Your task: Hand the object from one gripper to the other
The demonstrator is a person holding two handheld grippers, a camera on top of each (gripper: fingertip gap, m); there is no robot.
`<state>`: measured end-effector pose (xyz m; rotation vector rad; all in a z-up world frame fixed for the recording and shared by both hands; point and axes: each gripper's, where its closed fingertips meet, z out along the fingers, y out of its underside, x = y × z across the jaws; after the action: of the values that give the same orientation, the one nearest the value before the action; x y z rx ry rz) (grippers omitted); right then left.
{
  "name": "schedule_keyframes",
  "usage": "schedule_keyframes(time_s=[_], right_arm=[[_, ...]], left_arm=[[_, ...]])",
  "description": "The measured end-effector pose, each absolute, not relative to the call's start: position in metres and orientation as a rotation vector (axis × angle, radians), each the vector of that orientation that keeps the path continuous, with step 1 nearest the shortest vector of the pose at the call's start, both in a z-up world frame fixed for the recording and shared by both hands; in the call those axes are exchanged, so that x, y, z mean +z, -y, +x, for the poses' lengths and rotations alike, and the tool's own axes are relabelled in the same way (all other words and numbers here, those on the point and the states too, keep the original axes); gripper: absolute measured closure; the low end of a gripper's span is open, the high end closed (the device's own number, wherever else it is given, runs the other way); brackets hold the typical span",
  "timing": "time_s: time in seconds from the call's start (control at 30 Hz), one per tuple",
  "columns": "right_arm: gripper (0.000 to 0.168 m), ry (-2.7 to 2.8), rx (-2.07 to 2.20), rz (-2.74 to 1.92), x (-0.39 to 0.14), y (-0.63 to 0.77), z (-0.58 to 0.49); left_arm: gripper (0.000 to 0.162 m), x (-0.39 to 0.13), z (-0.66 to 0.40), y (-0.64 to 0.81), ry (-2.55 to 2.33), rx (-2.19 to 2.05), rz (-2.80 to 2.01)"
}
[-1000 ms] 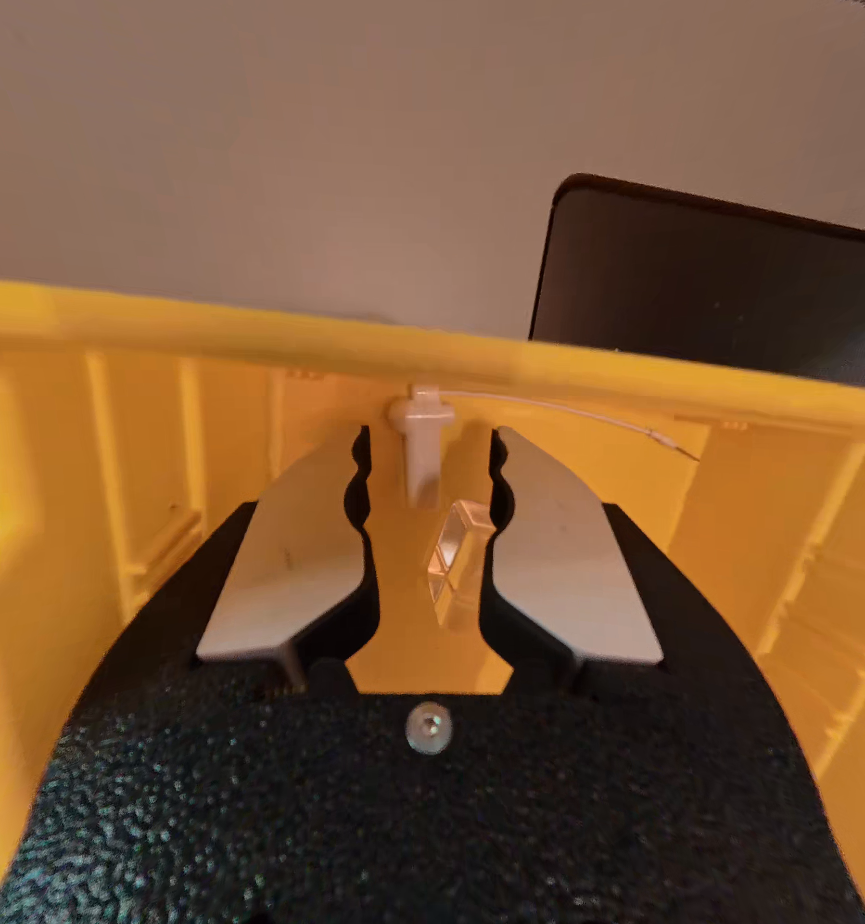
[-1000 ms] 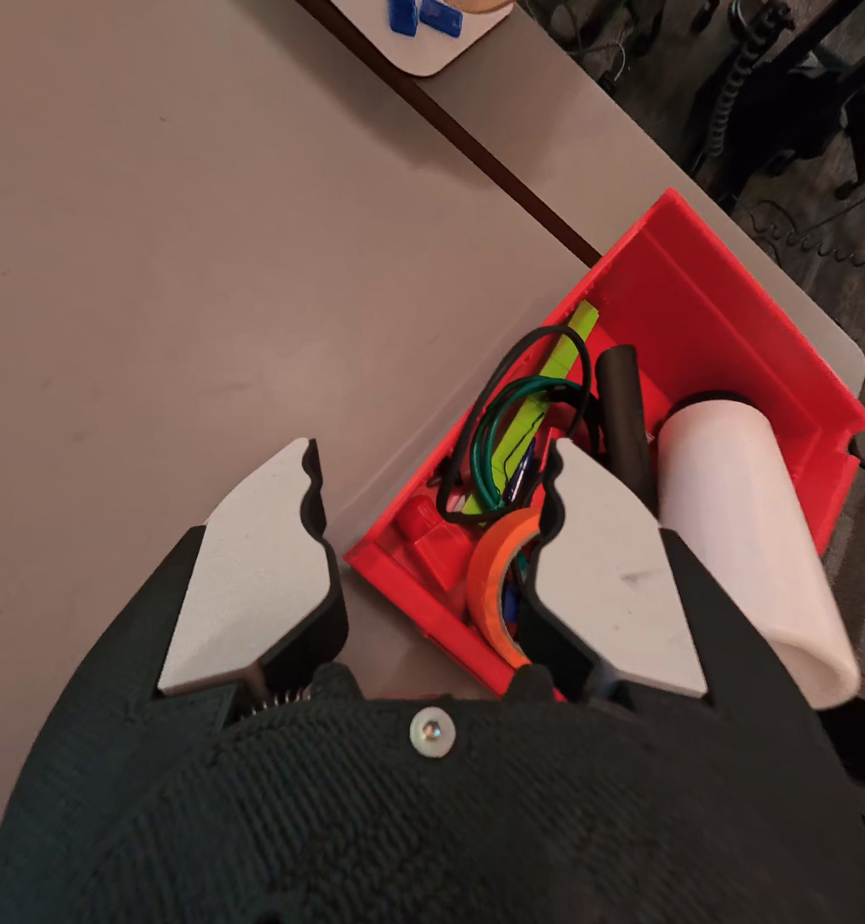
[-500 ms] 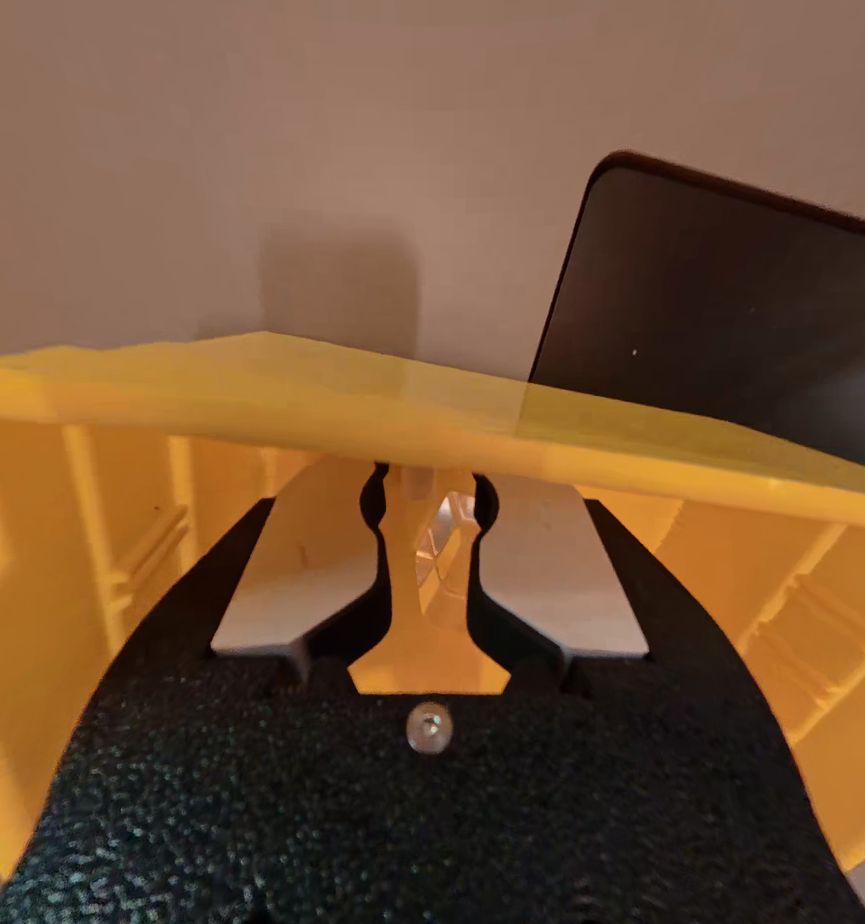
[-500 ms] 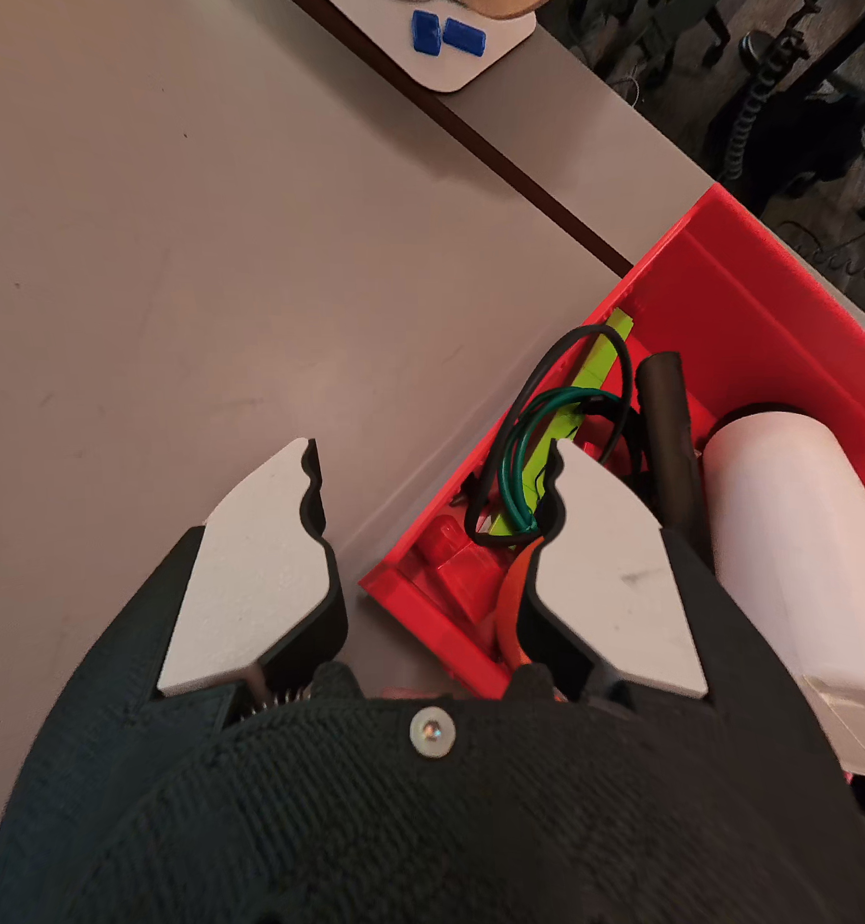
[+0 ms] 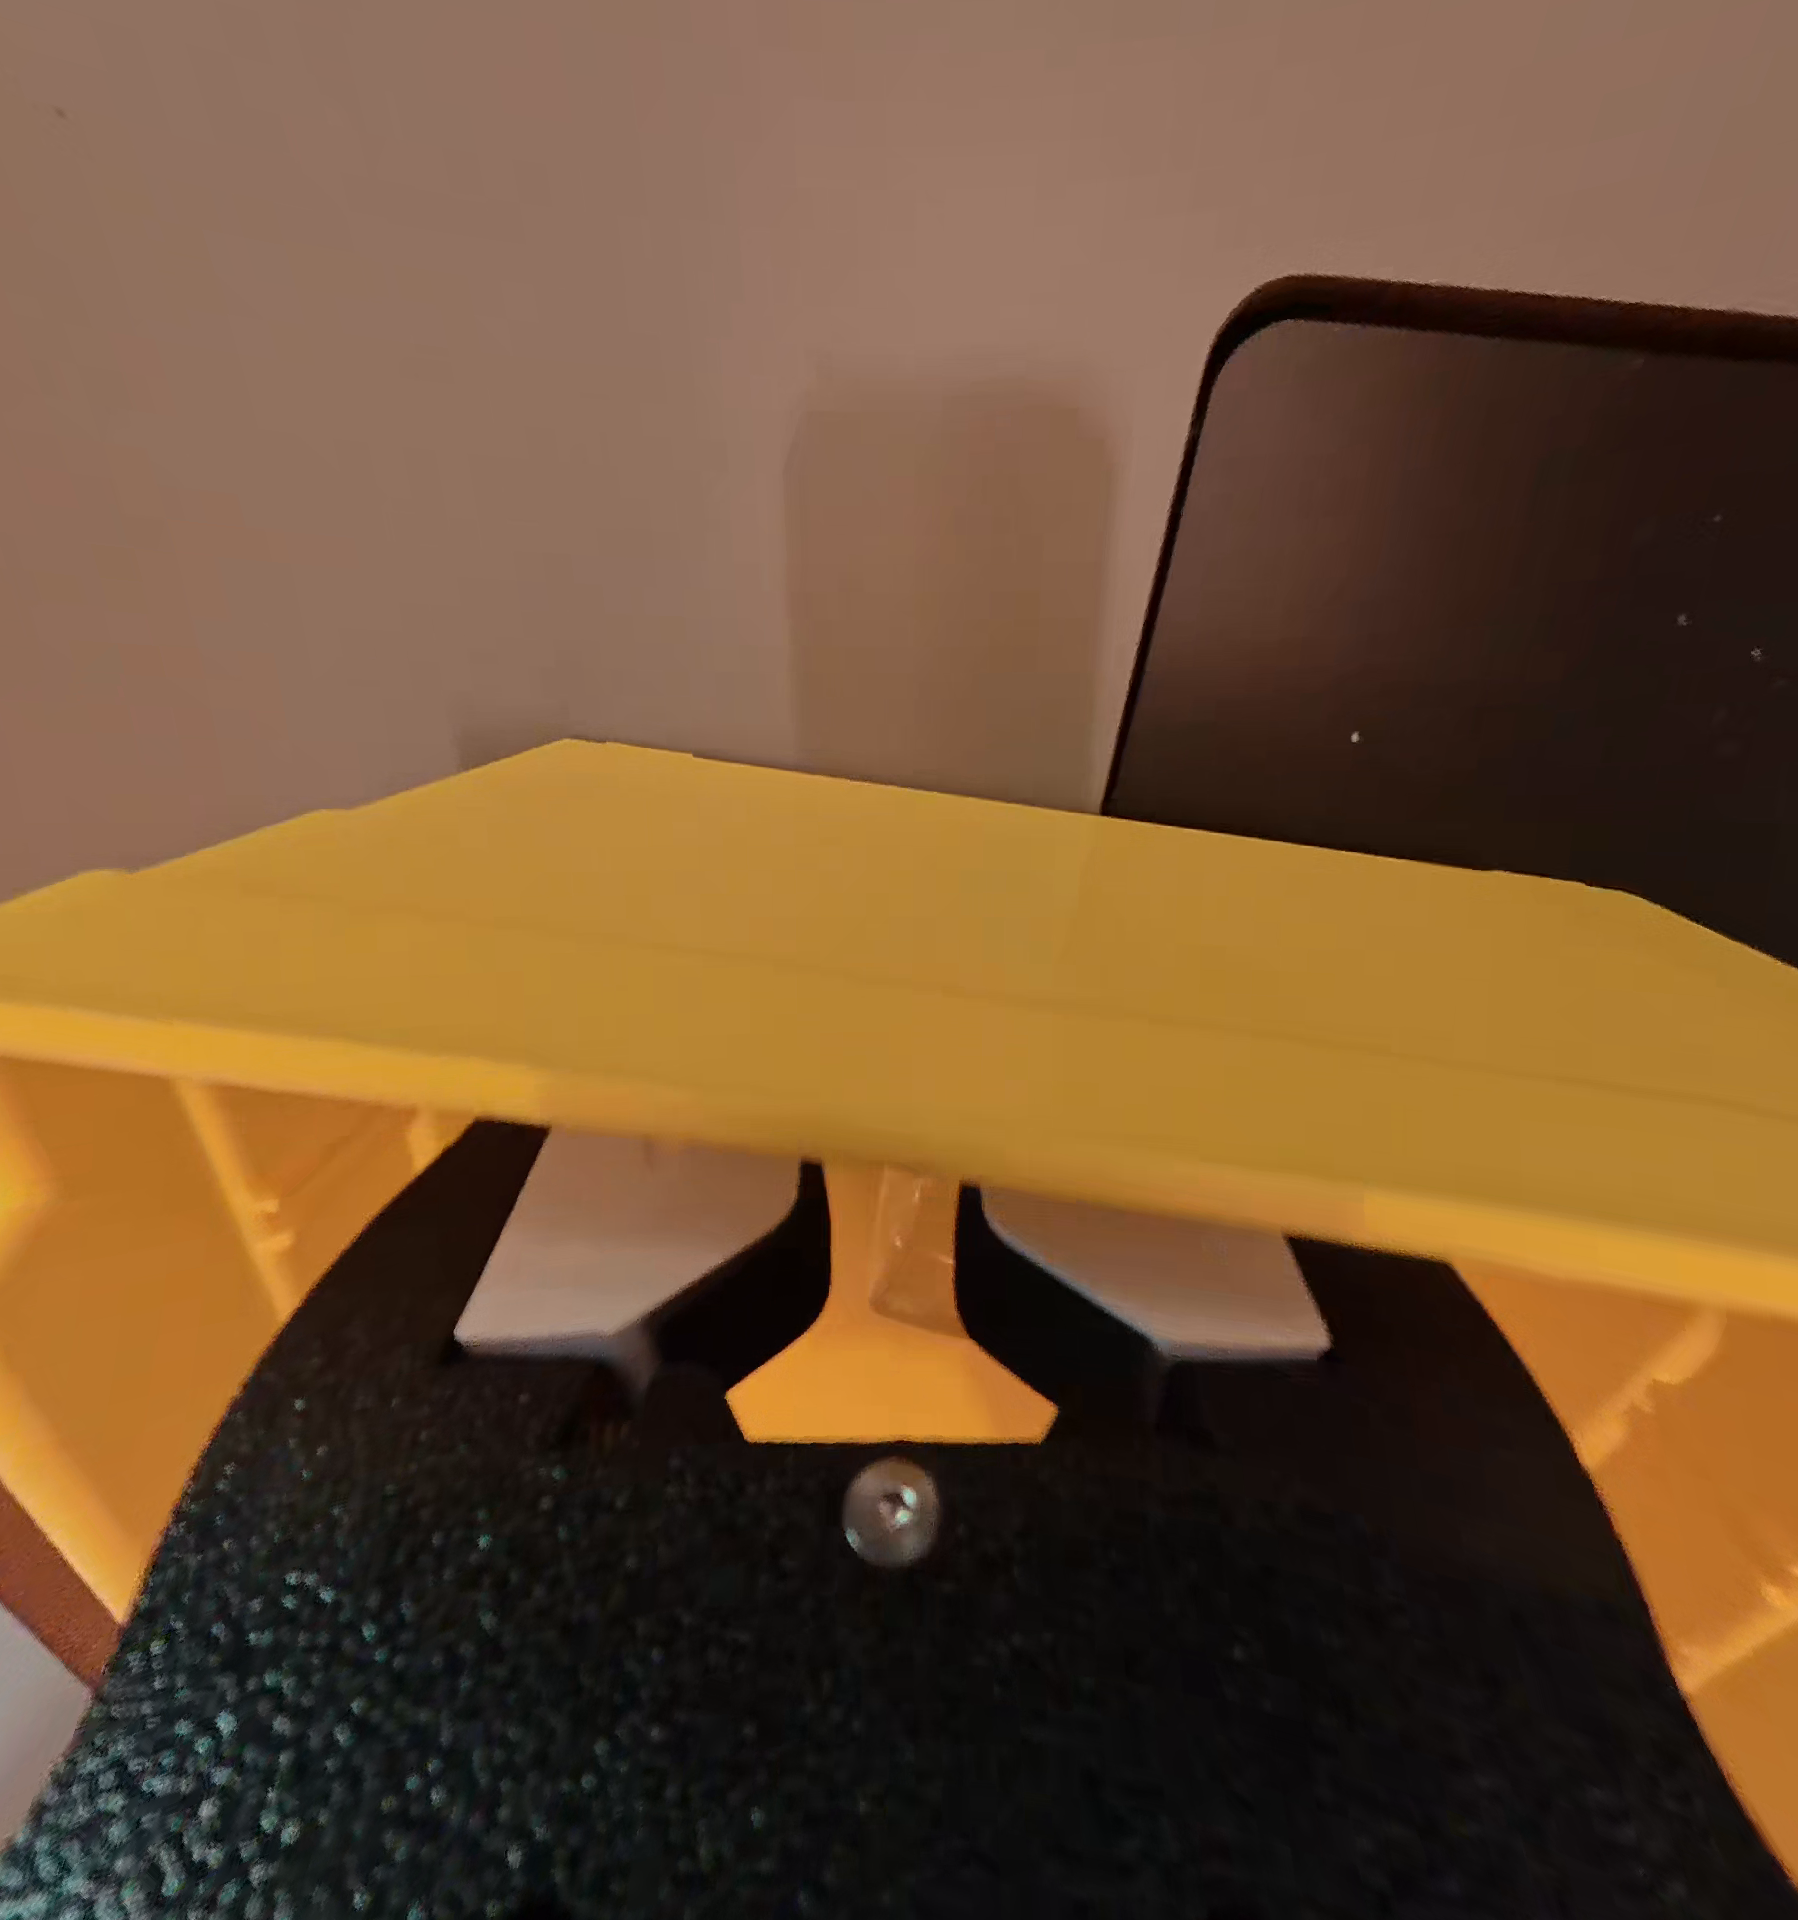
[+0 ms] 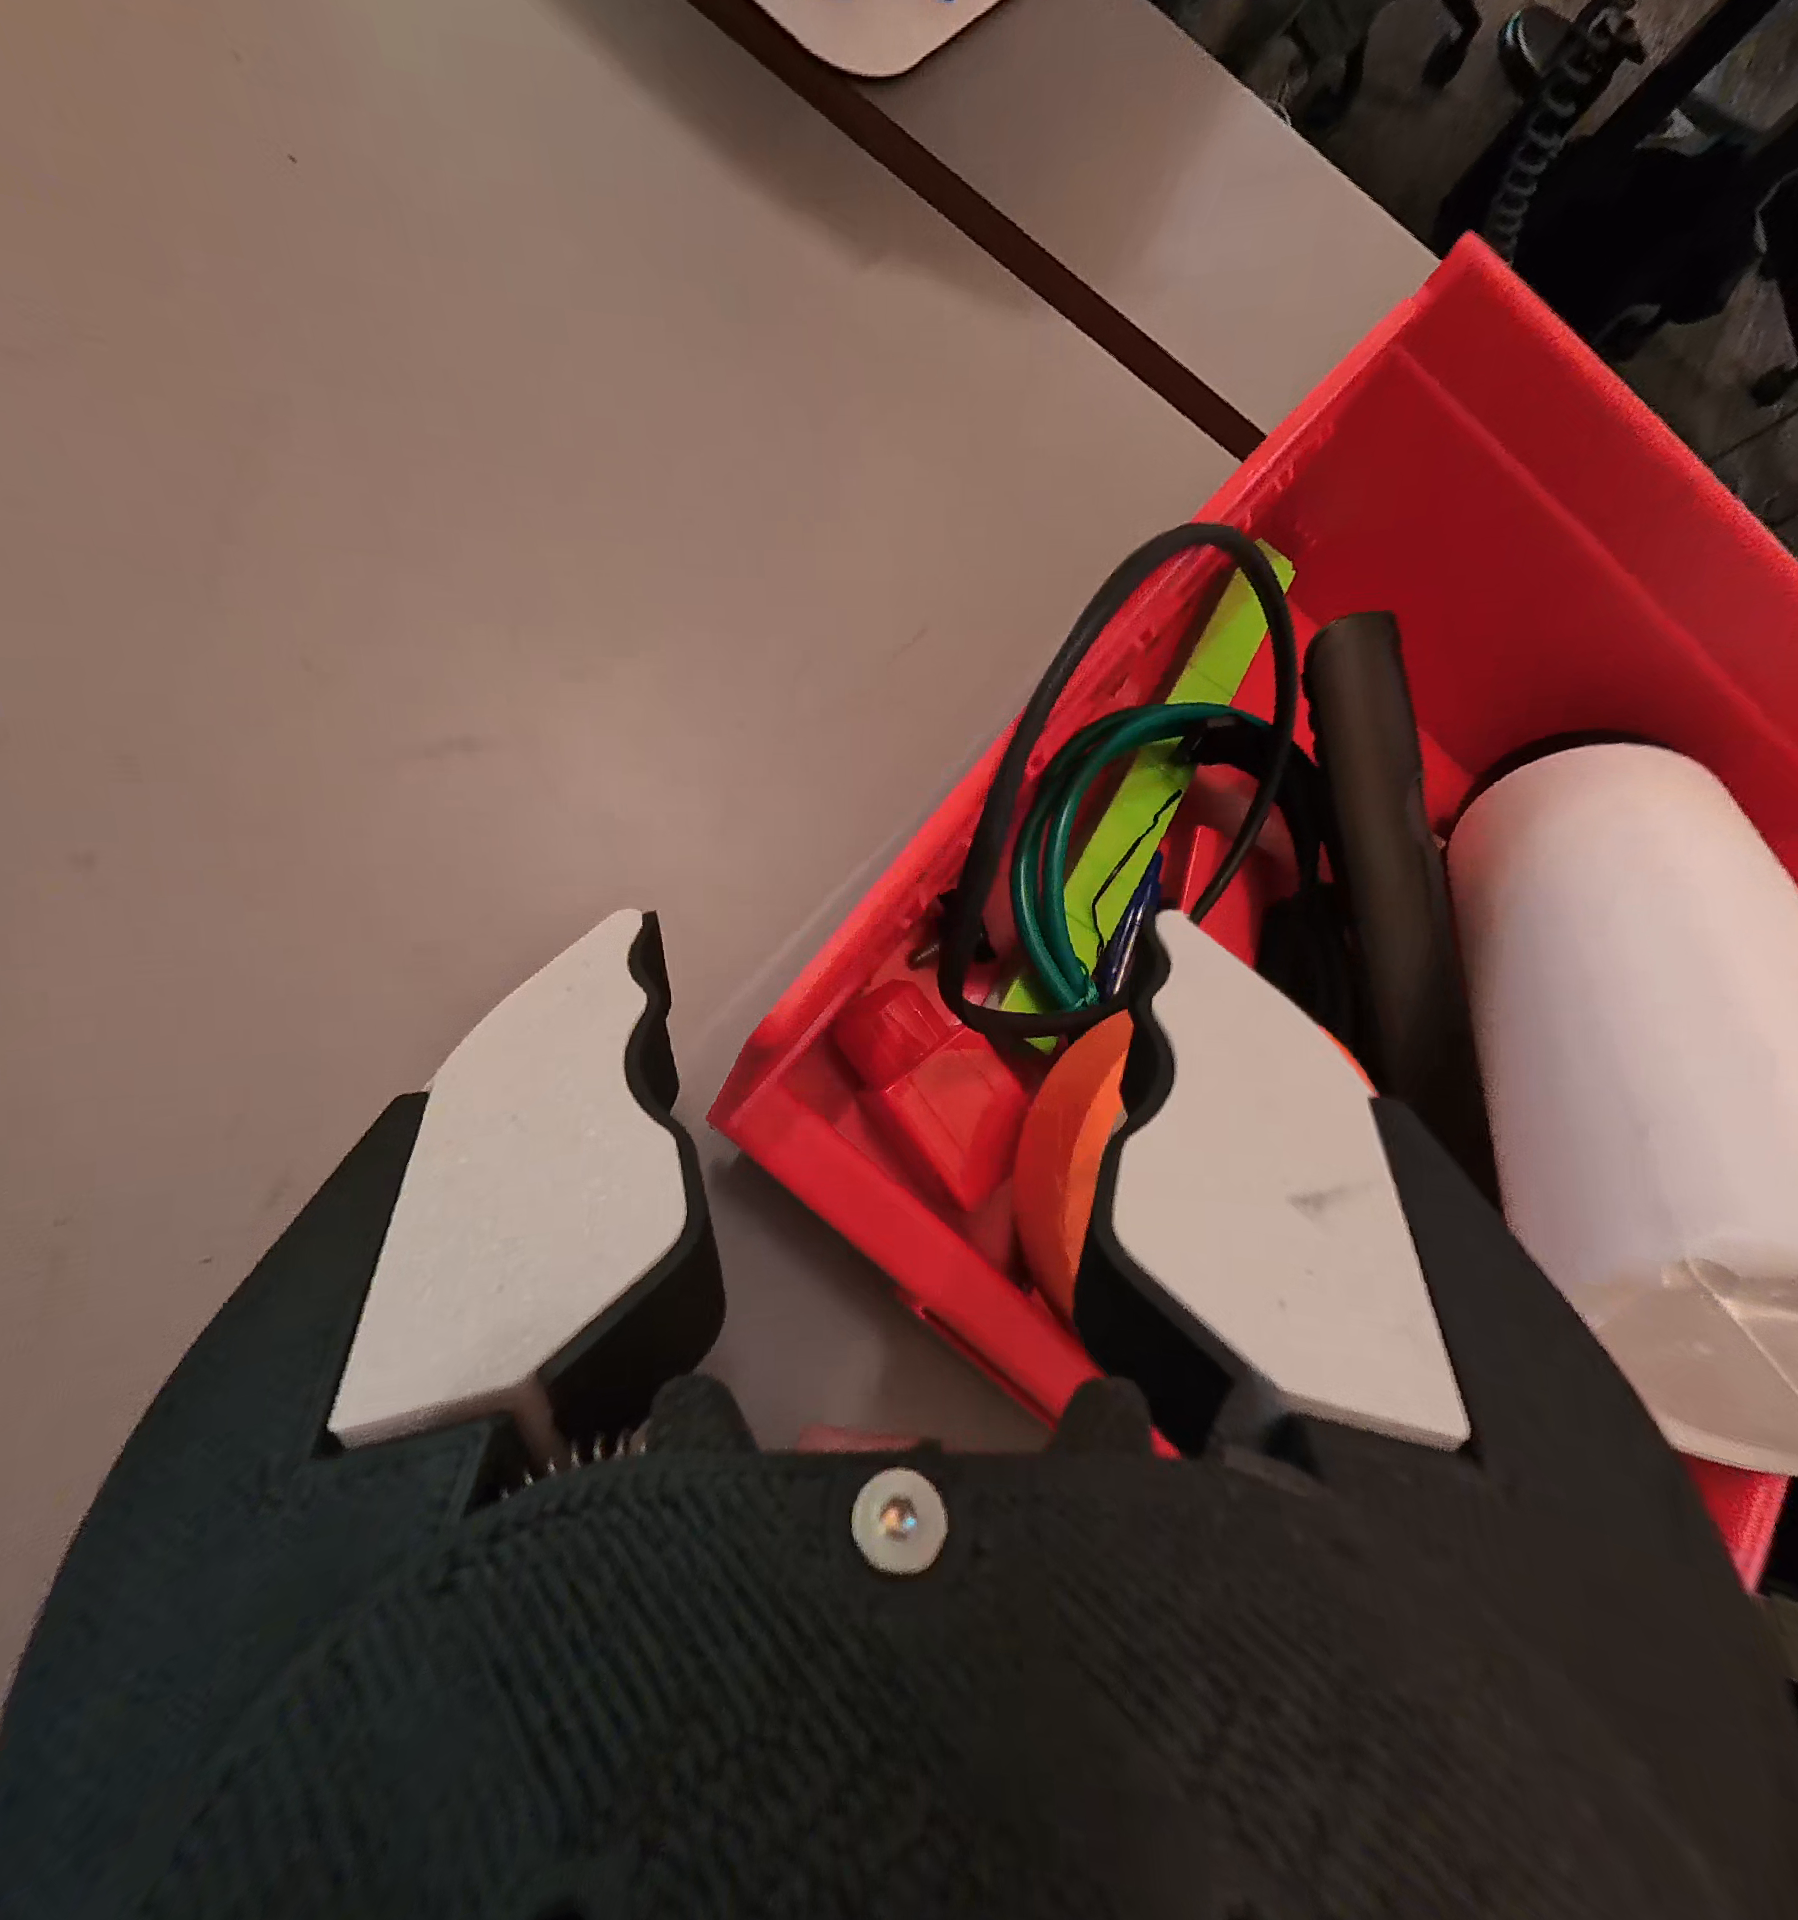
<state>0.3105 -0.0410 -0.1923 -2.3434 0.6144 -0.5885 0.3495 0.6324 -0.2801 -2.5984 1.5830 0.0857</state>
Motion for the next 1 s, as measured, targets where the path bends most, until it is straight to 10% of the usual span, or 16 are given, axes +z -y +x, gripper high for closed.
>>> schedule_keyframes(time_s=[0.03, 0.27, 0.7, 1.0], right_arm=[[0.083, -0.62, -0.586, -2.337, -0.193, 0.041, 0.311], [0.085, -0.602, -0.638, -2.28, -0.18, 0.036, 0.313], [0.091, -0.309, -0.501, -1.786, -0.104, -0.13, 0.251], [0.12, -0.059, -0.657, -1.391, -0.049, -0.189, 0.187]], left_arm=[[0.139, -0.28, 0.349, -0.632, -1.593, 0.062, -2.587], [0.139, -0.239, 0.357, -0.636, -1.55, -0.263, -2.424], [0.139, -0.001, 0.307, -0.427, -1.401, -1.82, -1.696], [0.14, -0.014, 0.211, -0.235, -1.248, -2.708, -1.371]])
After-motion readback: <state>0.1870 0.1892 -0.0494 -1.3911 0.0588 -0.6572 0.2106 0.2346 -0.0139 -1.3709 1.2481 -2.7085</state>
